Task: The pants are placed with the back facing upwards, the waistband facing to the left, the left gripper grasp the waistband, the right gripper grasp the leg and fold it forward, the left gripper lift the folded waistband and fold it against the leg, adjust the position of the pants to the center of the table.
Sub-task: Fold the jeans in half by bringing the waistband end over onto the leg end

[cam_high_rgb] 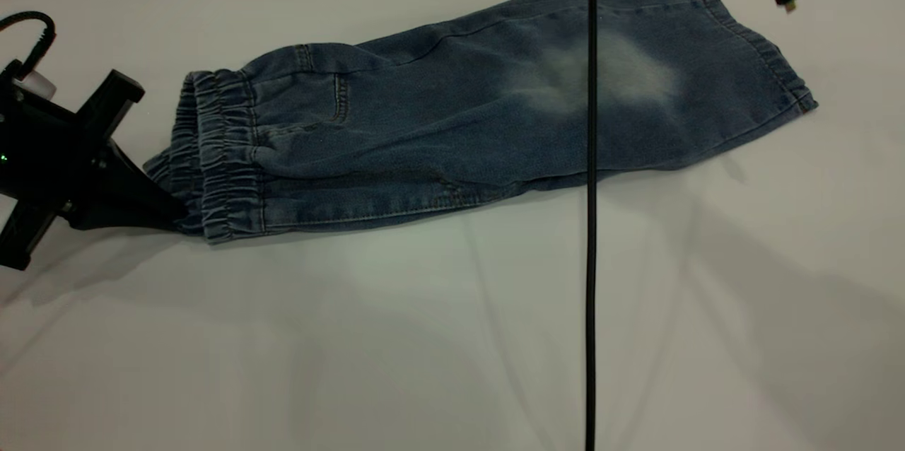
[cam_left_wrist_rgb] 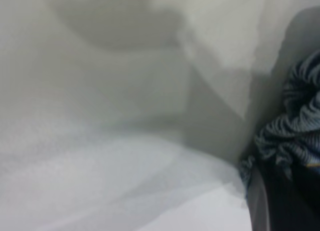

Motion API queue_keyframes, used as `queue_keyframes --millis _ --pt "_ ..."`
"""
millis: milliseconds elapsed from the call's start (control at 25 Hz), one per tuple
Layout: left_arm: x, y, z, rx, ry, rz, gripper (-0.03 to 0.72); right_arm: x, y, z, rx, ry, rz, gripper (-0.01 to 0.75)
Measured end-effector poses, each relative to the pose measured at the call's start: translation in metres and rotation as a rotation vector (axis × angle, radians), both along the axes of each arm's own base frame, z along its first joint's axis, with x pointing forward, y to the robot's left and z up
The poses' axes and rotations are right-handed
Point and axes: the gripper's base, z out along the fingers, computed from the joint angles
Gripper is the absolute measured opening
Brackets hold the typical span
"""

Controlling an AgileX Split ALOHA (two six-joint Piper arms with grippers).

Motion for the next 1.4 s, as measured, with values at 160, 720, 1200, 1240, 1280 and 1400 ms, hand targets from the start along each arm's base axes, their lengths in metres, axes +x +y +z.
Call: queue_keyframes --millis 160,720,1200,1240,1280,1400 --pt "-0.001 -0.001 0.010 -0.001 -0.024 -0.040 0.051 -0.001 0.006 -0.018 0.034 0.043 0.032 0.550" --pt "-0.010 -0.001 0.100 0.085 -0.241 -0.126 0.052 0.001 0.013 -0.087 0.033 0.126 0.012 0.519" --pt "-0.017 -0.017 0.161 0.107 -0.441 -0.171 0.051 -0.044 0.074 -0.093 0.087 0.166 0.164 0.518" --pt "-0.017 -0.020 0.165 0.104 -0.453 -0.182 0.051 -0.048 0.078 -0.093 0.093 0.175 0.170 0.518" --pt "-0.016 -0.022 0.169 0.100 -0.465 -0.193 0.051 -0.051 0.080 -0.093 0.092 0.181 0.181 0.518" --pt "-0.018 -0.025 0.173 0.086 -0.471 -0.214 0.051 -0.053 0.082 -0.082 0.074 0.186 0.219 0.518"
